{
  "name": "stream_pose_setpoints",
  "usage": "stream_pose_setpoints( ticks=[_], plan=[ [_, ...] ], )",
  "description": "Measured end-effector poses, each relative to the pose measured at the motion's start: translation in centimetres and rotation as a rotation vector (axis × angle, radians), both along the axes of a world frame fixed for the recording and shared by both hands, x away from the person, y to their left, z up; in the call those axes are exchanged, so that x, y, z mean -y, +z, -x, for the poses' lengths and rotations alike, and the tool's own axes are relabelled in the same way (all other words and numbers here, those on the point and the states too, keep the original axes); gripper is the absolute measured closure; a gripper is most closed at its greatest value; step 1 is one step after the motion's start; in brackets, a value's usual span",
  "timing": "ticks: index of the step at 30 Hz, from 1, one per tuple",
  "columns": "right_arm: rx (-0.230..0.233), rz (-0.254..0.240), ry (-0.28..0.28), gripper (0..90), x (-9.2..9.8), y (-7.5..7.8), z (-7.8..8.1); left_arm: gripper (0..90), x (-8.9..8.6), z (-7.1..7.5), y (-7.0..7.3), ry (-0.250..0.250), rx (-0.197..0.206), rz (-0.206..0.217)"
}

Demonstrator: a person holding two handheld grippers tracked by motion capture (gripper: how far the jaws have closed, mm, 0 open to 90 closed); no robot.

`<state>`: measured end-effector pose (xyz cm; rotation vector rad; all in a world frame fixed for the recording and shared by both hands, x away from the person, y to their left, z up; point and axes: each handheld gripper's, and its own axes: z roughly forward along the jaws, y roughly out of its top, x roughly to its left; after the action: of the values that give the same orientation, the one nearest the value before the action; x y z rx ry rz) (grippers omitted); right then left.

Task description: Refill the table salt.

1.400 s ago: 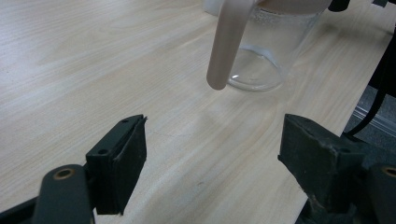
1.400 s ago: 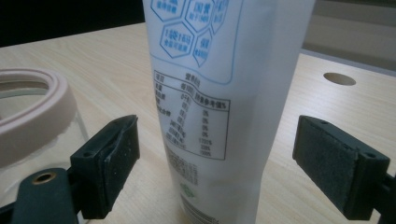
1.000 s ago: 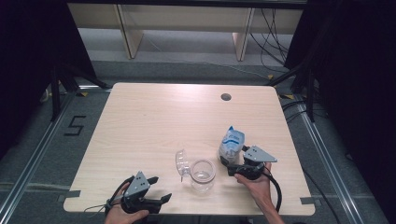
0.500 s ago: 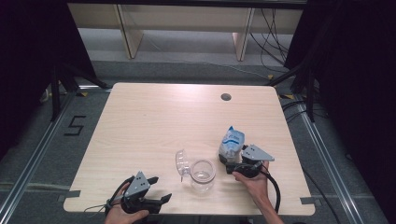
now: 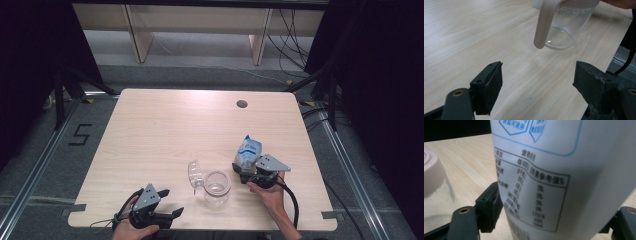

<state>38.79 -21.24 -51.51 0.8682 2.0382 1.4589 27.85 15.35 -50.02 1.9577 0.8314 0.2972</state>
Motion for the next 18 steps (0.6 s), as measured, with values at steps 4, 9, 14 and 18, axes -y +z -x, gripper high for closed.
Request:
stream_pose_setpoints(
  ticks=[4, 9, 14, 18],
  plan=[
    [0.016, -0.028, -0.011, 32.8, -0.06, -0.15, -0.19, 22.6, -0.05, -0.04, 0.05, -0.009, 0.002, -0.008],
    [-0.009, -0.011, 0.015, 34.4, 0.13, 0.0, -0.31, 22.7, -0.01, -0.07, -0.01, -0.008, 0.005, 0.0],
    [-0.008, -0.011, 0.029, 36.0, 0.24, 0.04, -0.57, 22.6, -0.01, -0.04, 0.02, -0.008, 0.003, -0.006],
    [-0.006, -0.006, 0.016, 37.3, 0.2, 0.15, -0.52, 22.7, -0.01, -0.03, 0.04, -0.008, 0.005, -0.007]
  ],
)
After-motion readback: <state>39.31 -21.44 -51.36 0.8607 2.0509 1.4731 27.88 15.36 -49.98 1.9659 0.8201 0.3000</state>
